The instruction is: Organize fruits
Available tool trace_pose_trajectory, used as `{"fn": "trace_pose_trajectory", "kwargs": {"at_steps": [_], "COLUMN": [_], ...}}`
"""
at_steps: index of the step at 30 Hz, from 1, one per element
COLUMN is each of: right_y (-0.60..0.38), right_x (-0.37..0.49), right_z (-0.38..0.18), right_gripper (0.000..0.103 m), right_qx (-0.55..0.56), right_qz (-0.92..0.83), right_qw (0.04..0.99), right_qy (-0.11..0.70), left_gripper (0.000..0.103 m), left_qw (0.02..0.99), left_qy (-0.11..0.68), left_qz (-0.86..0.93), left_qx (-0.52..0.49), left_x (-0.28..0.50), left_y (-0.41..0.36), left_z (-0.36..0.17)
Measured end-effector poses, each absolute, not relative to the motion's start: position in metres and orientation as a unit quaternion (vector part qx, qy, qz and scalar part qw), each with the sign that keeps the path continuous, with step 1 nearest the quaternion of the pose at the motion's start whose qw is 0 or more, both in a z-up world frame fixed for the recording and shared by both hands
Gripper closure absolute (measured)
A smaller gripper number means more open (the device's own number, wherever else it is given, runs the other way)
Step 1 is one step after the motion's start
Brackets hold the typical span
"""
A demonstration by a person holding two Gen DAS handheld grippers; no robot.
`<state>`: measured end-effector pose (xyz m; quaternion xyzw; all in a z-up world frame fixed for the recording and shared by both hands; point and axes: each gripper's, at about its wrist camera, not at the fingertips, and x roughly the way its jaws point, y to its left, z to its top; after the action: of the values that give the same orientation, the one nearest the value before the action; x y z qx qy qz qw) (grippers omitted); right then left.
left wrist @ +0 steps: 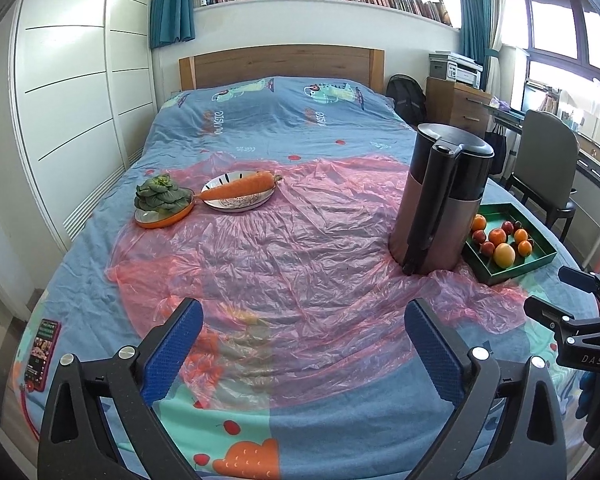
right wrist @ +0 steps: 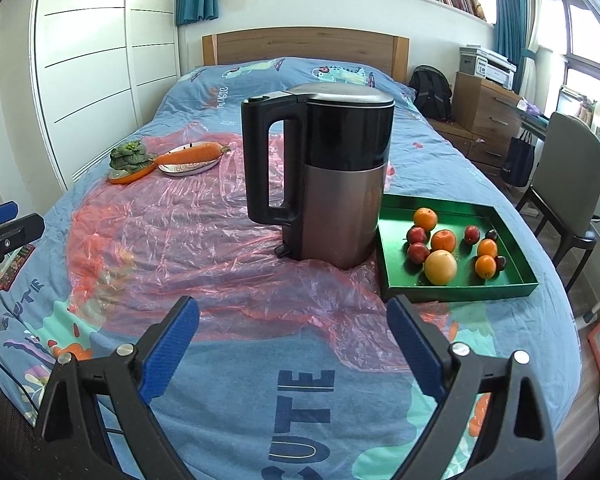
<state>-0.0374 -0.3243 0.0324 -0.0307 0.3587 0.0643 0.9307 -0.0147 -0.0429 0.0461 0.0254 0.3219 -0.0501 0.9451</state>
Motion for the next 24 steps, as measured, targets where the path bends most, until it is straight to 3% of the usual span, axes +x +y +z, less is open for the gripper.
{"fn": "trace_pose_trajectory", "kwargs": {"at_steps": [24], "right_y": [-0.3295], "right_x": [-0.0336], "right_z": [0.0279], "right_gripper": [0.0], "right_qx": [-0.027], "right_qz": [0.058], "right_qw": [0.929], "right_qy": [0.364], "left_gripper": [0.004], "left_qw": [0.941], "left_qy": [0.33], "left_qz": [-0.067], "left_qx": [0.03], "left_x": [-0.0139], "left_y": [-0.0493], "left_z": [0.0414]}}
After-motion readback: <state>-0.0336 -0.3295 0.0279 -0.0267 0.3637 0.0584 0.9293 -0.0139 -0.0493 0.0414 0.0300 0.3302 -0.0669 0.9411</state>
